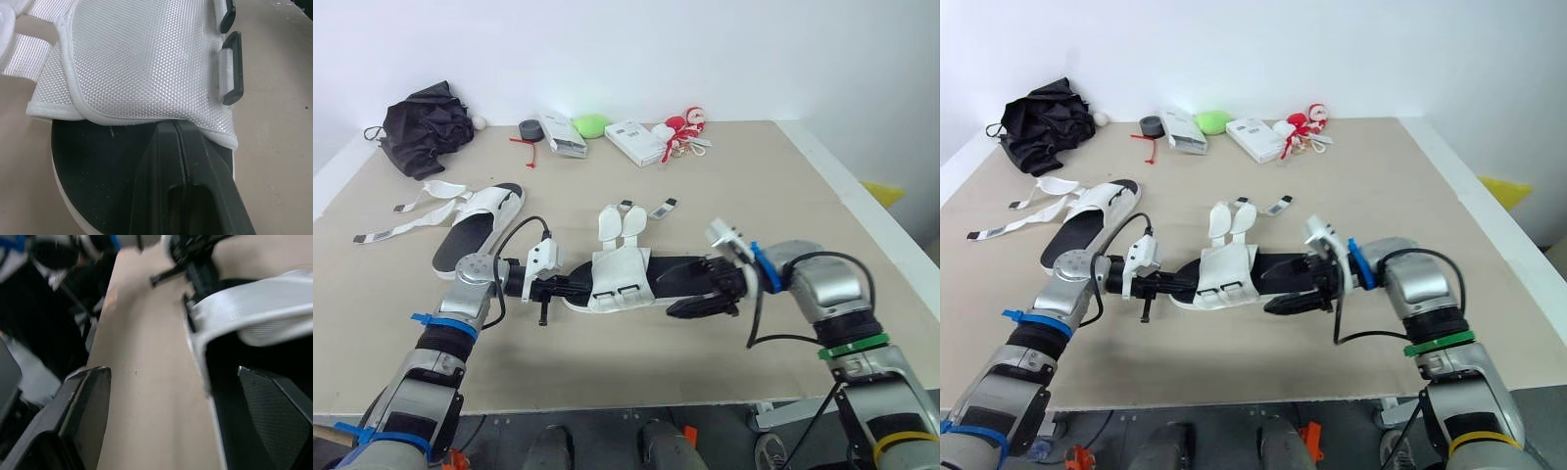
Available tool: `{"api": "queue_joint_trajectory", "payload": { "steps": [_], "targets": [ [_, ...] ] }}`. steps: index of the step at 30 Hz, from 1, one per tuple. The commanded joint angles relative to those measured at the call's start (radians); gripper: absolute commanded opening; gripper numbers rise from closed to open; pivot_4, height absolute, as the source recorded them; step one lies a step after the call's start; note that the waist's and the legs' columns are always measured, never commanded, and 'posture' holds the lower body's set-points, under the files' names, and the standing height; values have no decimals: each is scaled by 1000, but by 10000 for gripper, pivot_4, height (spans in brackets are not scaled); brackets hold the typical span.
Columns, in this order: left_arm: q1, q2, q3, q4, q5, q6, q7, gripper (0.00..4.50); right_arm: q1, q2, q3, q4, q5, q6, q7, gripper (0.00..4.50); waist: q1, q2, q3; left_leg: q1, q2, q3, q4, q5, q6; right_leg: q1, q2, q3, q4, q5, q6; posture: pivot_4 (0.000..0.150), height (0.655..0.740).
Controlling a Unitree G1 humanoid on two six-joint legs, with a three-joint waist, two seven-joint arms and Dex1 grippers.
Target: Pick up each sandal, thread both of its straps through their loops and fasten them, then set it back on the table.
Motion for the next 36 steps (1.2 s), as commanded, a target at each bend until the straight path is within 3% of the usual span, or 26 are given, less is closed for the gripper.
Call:
{"api": "queue_joint_trajectory", "payload": {
  "steps": [1, 7, 13, 26, 36],
  "targets": [
    [52, 2, -67, 64, 79, 10, -5, 0, -121, -4, -81, 69, 42, 84, -43, 44715, -1, 2, -1, 0, 0, 0, 0, 0, 0, -1, 0, 1, 0, 0, 0, 1500, 7380],
    [42, -5, -72, 81, 91, -9, -8, 0, -291, 117, -61, 339, -56, 112, -238, 44715, -2, 2, -3, 1, -1, 0, -1, 0, 0, -1, 0, 1, 0, 0, 0, 1500, 7380],
    [43, -16, -62, 75, 79, 21, -6, 0, -360, 215, -38, 524, -125, 76, -283, 44715, 3, 3, -2, -1, -2, -1, -3, 0, 0, -1, -1, 1, 0, 0, 6, 1500, 7380],
    [82, 5, -56, -8, 68, 79, -8, 0, -537, 361, -201, 822, -108, -12, -345, 44715, -3, 3, -3, -1, -2, -1, -4, 0, 0, -1, -1, 1, 0, 0, 6, 1500, 7380],
    [98, 17, -49, -50, 62, 100, 3, 0, -573, 431, -280, 928, -126, -114, -437, 44715, -4, 3, -3, -1, -2, -1, -6, -2, 1, -1, -1, 1, 0, -3, 6, 1500, 7380]
  ]
}}
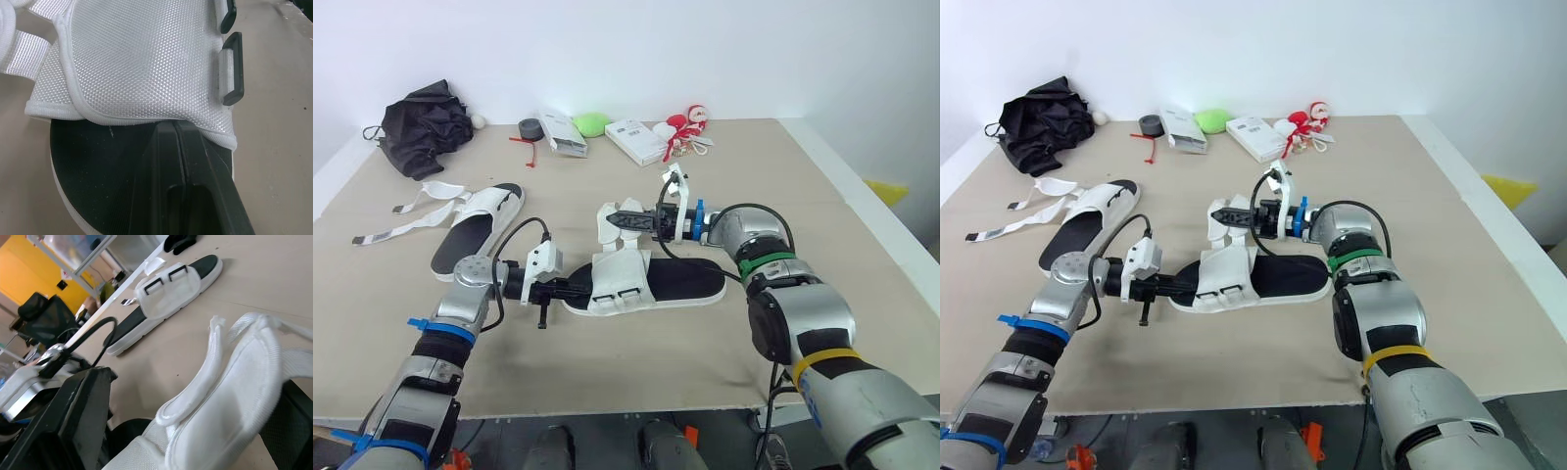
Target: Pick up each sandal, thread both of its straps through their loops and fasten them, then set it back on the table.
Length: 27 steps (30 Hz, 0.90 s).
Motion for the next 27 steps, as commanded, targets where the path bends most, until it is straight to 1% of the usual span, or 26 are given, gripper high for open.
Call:
{"api": "queue_joint_trajectory", "payload": {
  "steps": [1, 8, 14, 16, 18, 21, 22, 23, 24, 25, 27],
  "targets": [
    [62, 14, -56, 39, 55, 47, 0, 0, -57, 12, -55, 7, 13, -37, -29, 44715, 0, 0, 0, 0, 0, 0, 0, 0, 0, 0, 0, 0, 0, 0, 0, 1500, 7380],
    [86, 19, -54, 7, 50, 65, 9, 0, -105, 27, -164, 53, 42, -85, -138, 44715, -4, 0, 0, 0, 0, 0, -1, -1, 0, 0, 0, 0, 0, -1, -1, 1500, 7380],
    [101, 23, -54, -14, 45, 73, 18, 0, -111, 35, -193, 69, 27, -108, -178, 44715, -5, 0, 0, 0, 0, 0, -1, -1, 0, 0, 0, 0, 0, -2, -1, 1500, 7380],
    [105, 24, -55, -18, 44, 74, 20, 0, -110, 38, -196, 73, 20, -119, -197, 39472, -6, 0, 0, 0, 0, 0, -1, -2, 0, 0, 0, 0, 0, -2, -1, 1500, 7380],
    [109, 25, -55, -24, 43, 77, 23, 0, -107, 40, -201, 74, 20, -126, -198, 32510, -6, 0, 0, 0, 0, 0, -1, -2, 0, 0, 0, 0, 0, -3, -1, 1500, 7380],
    [113, 25, -56, -30, 41, 81, 27, 0, -102, 42, -201, 73, 17, -128, -187, 16566, -6, 0, 0, 0, 0, 0, -2, -2, 0, 0, 0, 0, 0, -3, -1, 1500, 7380],
    [114, 25, -57, -31, 40, 81, 27, 0, -101, 42, -201, 73, 16, -128, -183, 14106, -6, 0, 0, 0, 0, 0, -2, -2, 0, 0, 0, 0, 0, -3, -1, 1500, 7380],
    [114, 25, -59, -31, 39, 82, 27, 0, -100, 42, -201, 72, 16, -127, -181, 7103, -6, 0, 0, 0, 0, 0, -2, -3, 0, 0, 0, 0, 0, -3, -1, 1500, 7380],
    [115, 25, -60, -32, 38, 82, 28, 0, -99, 42, -201, 71, 16, -127, -180, 3182, -6, 0, 0, 0, 0, 0, -2, -3, 0, 0, 0, 0, 0, -3, -1, 1500, 7380],
    [115, 24, -61, -31, 38, 82, 28, 0, -99, 41, -200, 69, 16, -130, -175, 666, -6, 0, 0, 0, 0, 0, -2, -3, 0, 0, 0, 0, 0, -3, -1, 1500, 7380],
    [114, 23, -63, -32, 37, 85, 27, 0, -98, 40, -188, 62, 1, -148, -175, 666, -6, 0, 0, 0, 0, 0, -2, -3, 0, 0, 0, 0, 0, -3, -1, 1500, 7380]
  ]
}}
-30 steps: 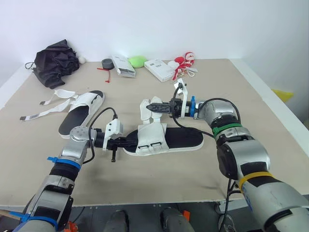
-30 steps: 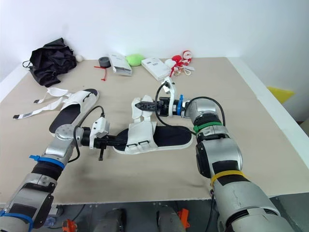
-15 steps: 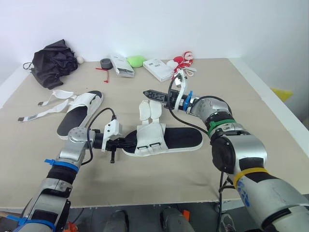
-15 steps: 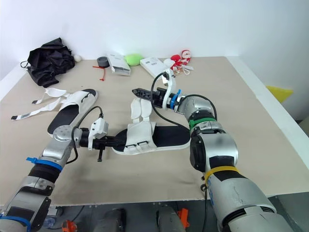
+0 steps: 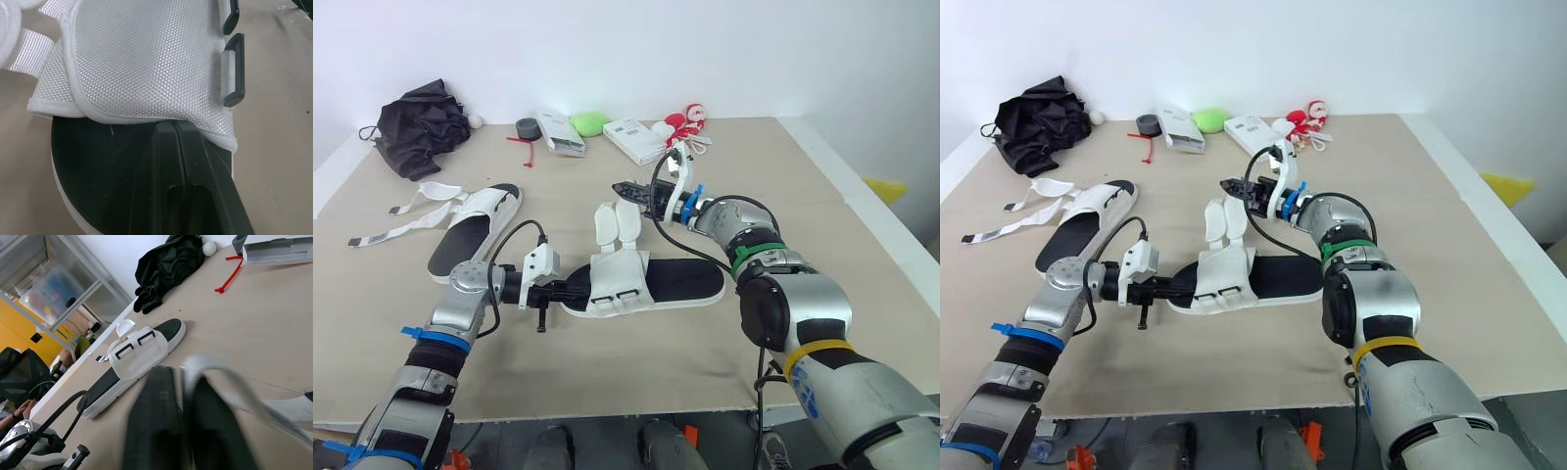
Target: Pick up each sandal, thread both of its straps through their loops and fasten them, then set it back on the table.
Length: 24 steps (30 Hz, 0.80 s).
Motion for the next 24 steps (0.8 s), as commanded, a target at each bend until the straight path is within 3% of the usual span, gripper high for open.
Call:
{"api": "queue_joint_trajectory", "payload": {
  "steps": [1, 4, 9, 13, 19, 24],
  "targets": [
    [60, 6, -69, 51, 57, 50, -11, 0, -18, -1, 3, -24, -23, -56, -17, 666, 0, 0, 0, 0, 0, 0, 0, 0, 0, 0, 0, 0, 0, 0, 0, 1500, 7380],
    [61, 4, -72, 52, 58, 48, -12, 0, -9, -1, 25, -45, -49, -113, 18, 666, 0, 0, 0, 0, 0, 0, 0, 0, 0, 0, 0, 0, 0, 0, 0, 1500, 7380],
    [59, 3, -75, 46, 54, 57, -12, 0, 58, -14, 103, -172, -71, -192, 245, 666, 0, 0, 0, 0, 0, 0, 0, -1, -1, 0, 0, 0, -1, -1, 1, 1500, 7380],
    [55, 1, -79, 48, 54, 62, -15, 0, 161, -58, 175, -393, -48, -162, 439, 666, 2, 0, 0, 0, 0, -1, 0, -2, -2, 1, 0, 0, -1, -2, 1, 1500, 7380],
    [42, -7, -87, 64, 59, 61, -21, 0, 236, -99, 219, -578, -17, -89, 505, 666, 4, 0, 0, 0, 0, -1, 0, -2, -3, 1, 0, 0, -1, -2, 1, 1500, 7380],
    [27, -17, -91, 82, 62, 56, -23, 0, 393, -144, 358, -861, -22, -51, 606, 666, 11, 0, 0, -1, 0, -1, 0, -3, -4, 1, 0, 0, -1, -3, 1, 1500, 7380]
  ]
}}
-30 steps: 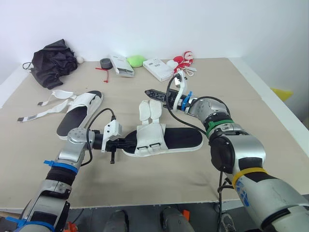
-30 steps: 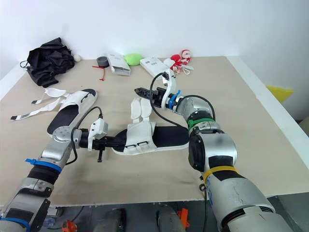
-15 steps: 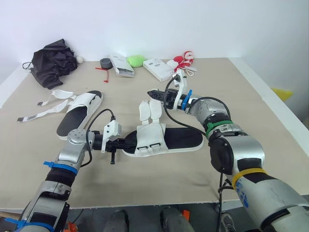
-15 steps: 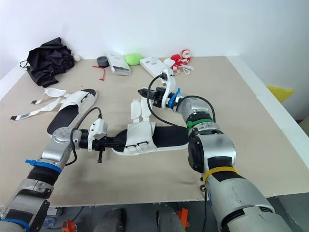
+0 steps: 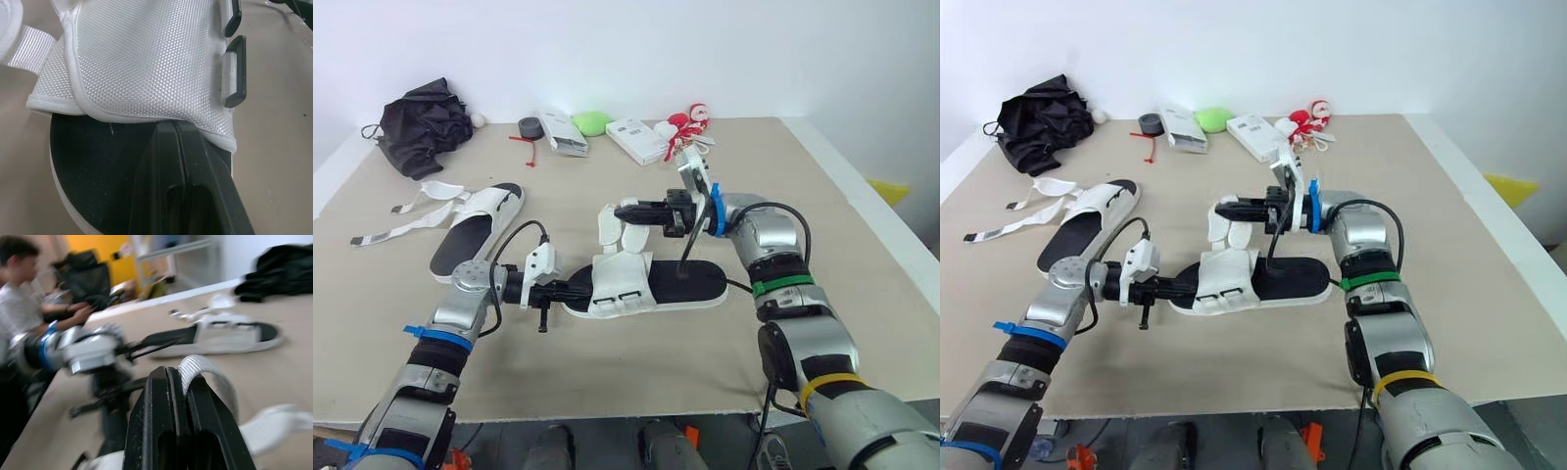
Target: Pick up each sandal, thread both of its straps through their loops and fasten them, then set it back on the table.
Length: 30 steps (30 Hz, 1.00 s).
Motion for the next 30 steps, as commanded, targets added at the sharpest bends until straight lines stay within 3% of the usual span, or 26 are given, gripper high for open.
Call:
{"api": "queue_joint_trajectory", "payload": {
  "steps": [1, 5, 9, 13, 19, 25, 30],
  "targets": [
    [39, -10, -83, 76, 74, 32, -10, 0, 105, -50, 115, -252, 5, 18, 92, 666, 4, 0, 0, 0, 0, 0, 0, 0, 0, 0, 0, 0, 0, 0, 0, 1500, 7380],
    [33, -17, -85, 85, 77, 28, -12, 0, 208, -124, 257, -385, -68, -51, 128, 666, 6, 0, 0, 0, -1, -1, 0, -1, -1, 1, 0, 0, 0, -2, 0, 1500, 7380],
    [29, -21, -86, 91, 80, 26, -15, 0, 207, -158, 323, -354, -104, -85, 115, 666, 6, -1, -1, 1, -1, -1, 1, -1, -1, 2, -1, 0, -1, -2, 0, 1500, 7380],
    [26, -22, -87, 96, 81, 25, -17, 0, 159, -150, 335, -284, -99, -45, 97, 14237, 7, -2, -1, 1, -1, -1, 1, -1, -1, 3, -1, 0, -2, -2, 0, 1500, 7380],
    [22, -23, -88, 101, 83, 25, -18, 0, 73, -146, 317, -176, -76, 11, 95, 43195, 8, -2, -1, 1, -2, -2, 1, -1, -1, 4, -1, -1, -3, -2, 0, 1500, 7380],
    [17, -22, -87, 107, 82, 27, -18, 0, 27, -248, 334, -200, 23, 59, 147, 44473, 12, -1, -1, -1, -2, -3, 1, -1, -1, 3, -1, -1, -4, -3, 0, 1500, 7380],
    [17, -24, -88, 112, 82, 26, -19, 0, -31, -247, 288, -170, 77, 189, 139, 44473, 8, 0, -1, 0, -1, -3, 1, -2, 0, 3, -1, -1, -4, -3, 0, 1500, 7380]
  ]
}}
